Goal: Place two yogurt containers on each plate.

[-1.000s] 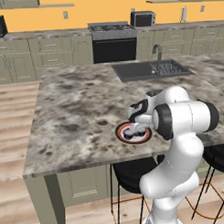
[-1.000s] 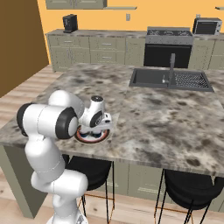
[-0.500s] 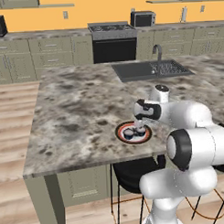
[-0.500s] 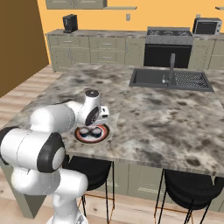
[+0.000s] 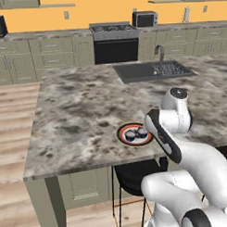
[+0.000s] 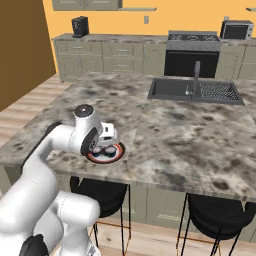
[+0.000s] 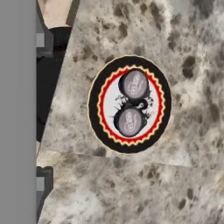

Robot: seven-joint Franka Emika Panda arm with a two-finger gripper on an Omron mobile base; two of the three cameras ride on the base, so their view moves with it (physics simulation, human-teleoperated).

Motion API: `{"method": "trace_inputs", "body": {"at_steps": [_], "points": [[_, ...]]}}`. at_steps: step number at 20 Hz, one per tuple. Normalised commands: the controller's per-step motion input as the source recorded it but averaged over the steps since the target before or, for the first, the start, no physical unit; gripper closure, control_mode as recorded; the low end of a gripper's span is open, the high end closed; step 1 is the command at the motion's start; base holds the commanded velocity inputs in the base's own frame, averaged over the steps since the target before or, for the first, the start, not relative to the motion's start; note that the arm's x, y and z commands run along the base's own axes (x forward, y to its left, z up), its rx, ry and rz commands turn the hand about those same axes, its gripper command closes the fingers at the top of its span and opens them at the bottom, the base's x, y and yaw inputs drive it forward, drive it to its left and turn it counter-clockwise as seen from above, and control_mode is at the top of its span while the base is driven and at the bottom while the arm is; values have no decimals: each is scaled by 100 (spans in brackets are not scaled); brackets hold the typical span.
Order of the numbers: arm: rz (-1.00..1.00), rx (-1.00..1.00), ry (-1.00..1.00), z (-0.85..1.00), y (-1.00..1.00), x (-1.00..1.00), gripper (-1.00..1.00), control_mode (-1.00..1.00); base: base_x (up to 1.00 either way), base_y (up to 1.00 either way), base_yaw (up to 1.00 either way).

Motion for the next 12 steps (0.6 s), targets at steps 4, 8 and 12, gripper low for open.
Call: {"method": "trace_inputs", "body": {"at_steps": [4, 8, 12], "points": [[-11, 1, -3, 50, -1, -79, -100, -100, 0, 0, 0], [0, 0, 0, 0, 0, 0, -100, -100, 0, 0, 0], [0, 0, 0, 0, 0, 0, -100, 100, -12, -62, -19]]}}
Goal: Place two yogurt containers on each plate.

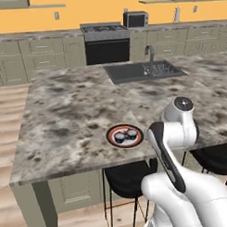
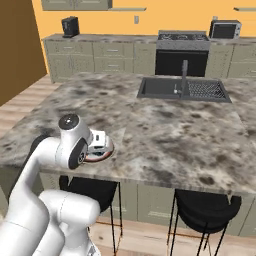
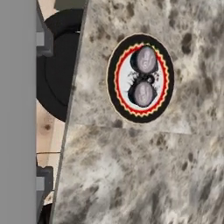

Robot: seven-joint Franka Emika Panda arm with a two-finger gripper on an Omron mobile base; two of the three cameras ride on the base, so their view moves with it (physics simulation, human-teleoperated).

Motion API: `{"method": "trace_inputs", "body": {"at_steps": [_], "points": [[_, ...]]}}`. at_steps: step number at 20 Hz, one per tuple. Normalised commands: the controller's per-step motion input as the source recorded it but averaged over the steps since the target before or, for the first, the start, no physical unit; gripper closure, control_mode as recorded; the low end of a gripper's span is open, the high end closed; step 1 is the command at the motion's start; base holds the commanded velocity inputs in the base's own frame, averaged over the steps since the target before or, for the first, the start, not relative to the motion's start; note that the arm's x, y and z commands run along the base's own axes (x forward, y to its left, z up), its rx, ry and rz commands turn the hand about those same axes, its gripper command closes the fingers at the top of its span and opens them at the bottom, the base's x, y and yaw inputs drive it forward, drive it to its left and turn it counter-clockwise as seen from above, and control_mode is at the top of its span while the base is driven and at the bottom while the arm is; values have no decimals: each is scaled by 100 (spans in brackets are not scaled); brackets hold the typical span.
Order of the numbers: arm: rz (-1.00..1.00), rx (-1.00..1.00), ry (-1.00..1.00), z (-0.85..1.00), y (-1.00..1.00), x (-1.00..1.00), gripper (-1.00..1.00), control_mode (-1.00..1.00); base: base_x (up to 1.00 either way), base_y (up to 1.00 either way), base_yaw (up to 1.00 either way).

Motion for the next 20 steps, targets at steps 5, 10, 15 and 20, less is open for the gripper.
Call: {"method": "trace_inputs", "body": {"at_steps": [5, 10, 15, 20], "points": [[0, 0, 0, 0, 0, 0, -100, 100, 0, -100, -42], [0, 0, 0, 0, 0, 0, -100, 100, 5, -100, -32], [0, 0, 0, 0, 0, 0, -100, 100, 19, -100, -13], [0, 0, 0, 0, 0, 0, -100, 100, 18, -100, 14]]}}
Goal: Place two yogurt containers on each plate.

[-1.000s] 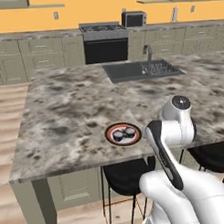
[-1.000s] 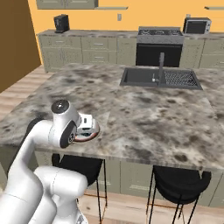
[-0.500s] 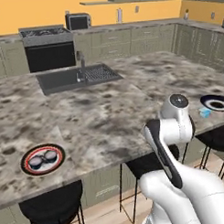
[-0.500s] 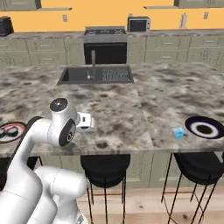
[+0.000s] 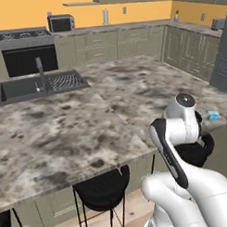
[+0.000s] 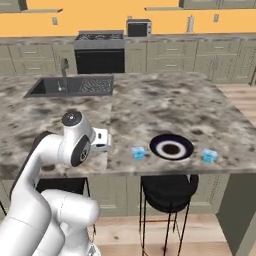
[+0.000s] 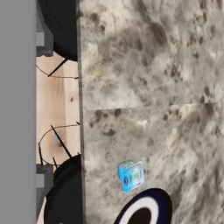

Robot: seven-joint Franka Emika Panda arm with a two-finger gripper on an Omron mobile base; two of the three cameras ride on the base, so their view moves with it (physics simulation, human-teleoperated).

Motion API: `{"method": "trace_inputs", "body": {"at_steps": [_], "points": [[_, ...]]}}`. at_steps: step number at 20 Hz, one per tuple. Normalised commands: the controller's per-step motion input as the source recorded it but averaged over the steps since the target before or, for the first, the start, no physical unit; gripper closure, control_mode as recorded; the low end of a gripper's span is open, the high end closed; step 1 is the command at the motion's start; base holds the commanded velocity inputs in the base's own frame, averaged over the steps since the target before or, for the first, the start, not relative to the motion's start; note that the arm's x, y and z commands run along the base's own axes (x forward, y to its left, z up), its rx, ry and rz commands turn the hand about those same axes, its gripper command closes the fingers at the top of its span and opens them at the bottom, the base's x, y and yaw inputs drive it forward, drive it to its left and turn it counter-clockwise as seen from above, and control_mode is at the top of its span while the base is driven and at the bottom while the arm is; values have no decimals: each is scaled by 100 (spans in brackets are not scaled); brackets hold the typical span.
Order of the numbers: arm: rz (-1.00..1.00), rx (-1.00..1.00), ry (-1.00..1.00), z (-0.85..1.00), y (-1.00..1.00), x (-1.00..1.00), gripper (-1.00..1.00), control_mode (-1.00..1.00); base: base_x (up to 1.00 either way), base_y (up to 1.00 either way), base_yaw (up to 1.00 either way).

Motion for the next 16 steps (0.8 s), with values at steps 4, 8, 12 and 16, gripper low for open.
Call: {"method": "trace_inputs", "body": {"at_steps": [4, 8, 12, 16], "points": [[0, 0, 0, 0, 0, 0, -100, 100, -12, -100, 13], [0, 0, 0, 0, 0, 0, -100, 100, -6, -100, 18], [0, 0, 0, 0, 0, 0, -100, 100, 52, -100, 33], [0, 0, 0, 0, 0, 0, -100, 100, 60, -53, 27]]}}
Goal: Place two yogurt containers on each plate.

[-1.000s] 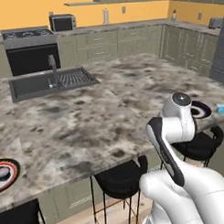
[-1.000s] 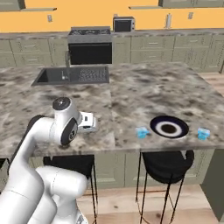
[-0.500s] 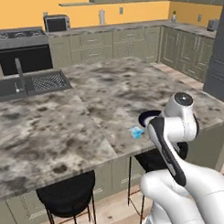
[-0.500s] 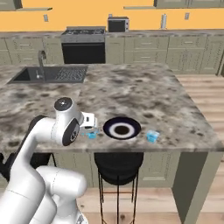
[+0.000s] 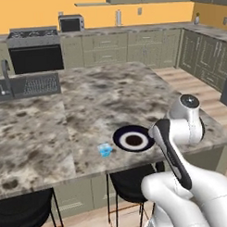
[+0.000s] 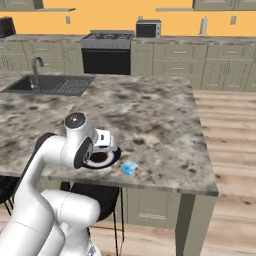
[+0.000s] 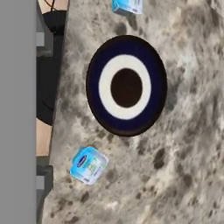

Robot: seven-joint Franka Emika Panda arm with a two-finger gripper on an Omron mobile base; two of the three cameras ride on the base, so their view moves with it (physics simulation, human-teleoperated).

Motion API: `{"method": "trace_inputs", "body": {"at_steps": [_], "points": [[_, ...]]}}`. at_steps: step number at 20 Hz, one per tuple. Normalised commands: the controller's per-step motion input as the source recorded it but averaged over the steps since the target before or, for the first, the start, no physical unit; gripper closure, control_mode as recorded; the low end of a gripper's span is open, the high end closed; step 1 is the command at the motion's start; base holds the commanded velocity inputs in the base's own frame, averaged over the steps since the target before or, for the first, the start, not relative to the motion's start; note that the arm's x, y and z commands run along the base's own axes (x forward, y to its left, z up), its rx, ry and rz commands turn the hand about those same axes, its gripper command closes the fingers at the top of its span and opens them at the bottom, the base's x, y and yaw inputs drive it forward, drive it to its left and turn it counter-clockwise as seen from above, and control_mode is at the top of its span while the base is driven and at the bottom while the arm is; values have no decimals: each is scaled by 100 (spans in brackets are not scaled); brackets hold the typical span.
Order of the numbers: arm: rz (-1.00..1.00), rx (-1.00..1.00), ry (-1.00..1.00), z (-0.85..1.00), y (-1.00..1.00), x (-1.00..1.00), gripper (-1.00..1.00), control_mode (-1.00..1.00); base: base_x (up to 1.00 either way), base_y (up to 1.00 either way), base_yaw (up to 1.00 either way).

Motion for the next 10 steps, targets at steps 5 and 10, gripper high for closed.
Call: {"method": "trace_inputs", "body": {"at_steps": [5, 10], "points": [[0, 0, 0, 0, 0, 0, -100, 100, 44, 6, 0], [0, 0, 0, 0, 0, 0, -100, 100, 0, 0, 0]]}}
